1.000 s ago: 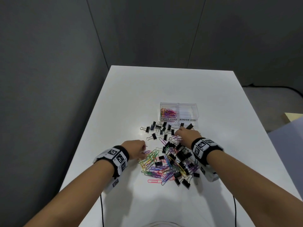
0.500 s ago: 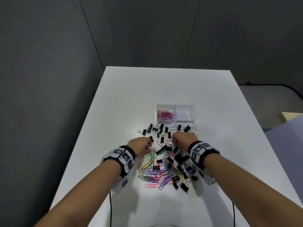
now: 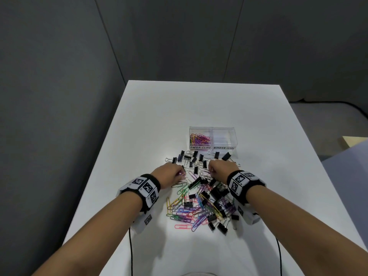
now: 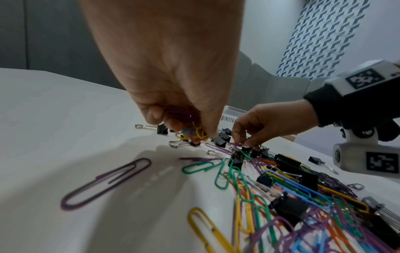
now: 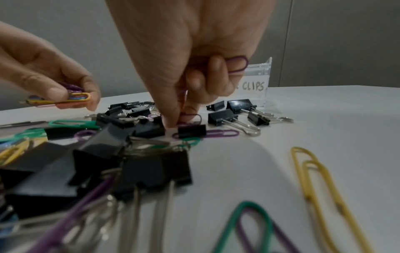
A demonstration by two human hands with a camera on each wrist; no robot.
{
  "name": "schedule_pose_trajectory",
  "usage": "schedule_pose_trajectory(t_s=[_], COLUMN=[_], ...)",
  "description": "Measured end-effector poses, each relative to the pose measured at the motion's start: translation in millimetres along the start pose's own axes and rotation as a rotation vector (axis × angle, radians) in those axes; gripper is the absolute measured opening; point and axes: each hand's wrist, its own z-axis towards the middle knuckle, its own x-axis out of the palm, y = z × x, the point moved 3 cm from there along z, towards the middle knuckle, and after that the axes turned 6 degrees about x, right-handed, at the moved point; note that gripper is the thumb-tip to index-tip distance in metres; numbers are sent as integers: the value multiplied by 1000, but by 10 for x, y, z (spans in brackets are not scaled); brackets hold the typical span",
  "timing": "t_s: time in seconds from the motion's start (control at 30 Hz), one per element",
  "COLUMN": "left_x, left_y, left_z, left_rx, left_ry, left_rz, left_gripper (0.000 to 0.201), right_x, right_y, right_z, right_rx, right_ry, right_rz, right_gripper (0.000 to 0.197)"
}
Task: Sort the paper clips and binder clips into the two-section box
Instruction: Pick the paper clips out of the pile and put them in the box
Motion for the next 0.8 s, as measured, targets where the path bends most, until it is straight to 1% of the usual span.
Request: schedule_pose_trajectory(t_s=[0.1,0.3,0.4,0.47,0.6,0.7,0.73,0.8], left_x=[8,-25,-12,-17,-68,-70,-56,3], left_y=[-24,21,71,83,54,27,20,-2], left_z=[-19,-66,-96,-107,-147,-178,-182,-179], left_rx=[-29,-105,-116,-117,-120,-121,-123,-112], left_ry=[18,49,49,52,65,82,92,131], left_rz=[-46,-86,-114,-126,-107,-42,-22,56], left_gripper=[28,30,33,32,25,6,7,21], right_x=[-18,-64,-81,-84,-56,-39,-27,0], right_y=[1,-147,-155,-134,-15,81,105,144], right_z=[-24,-32,-19,4,61,61,64,76], right_rx=[-2,151,164,157,162,179,185,188], right_ry=[2,4,-12,-23,17,73,76,64], right_rz=[30,211,279,310,215,156,149,135], right_gripper=[7,10,4,6,15,27,29,29])
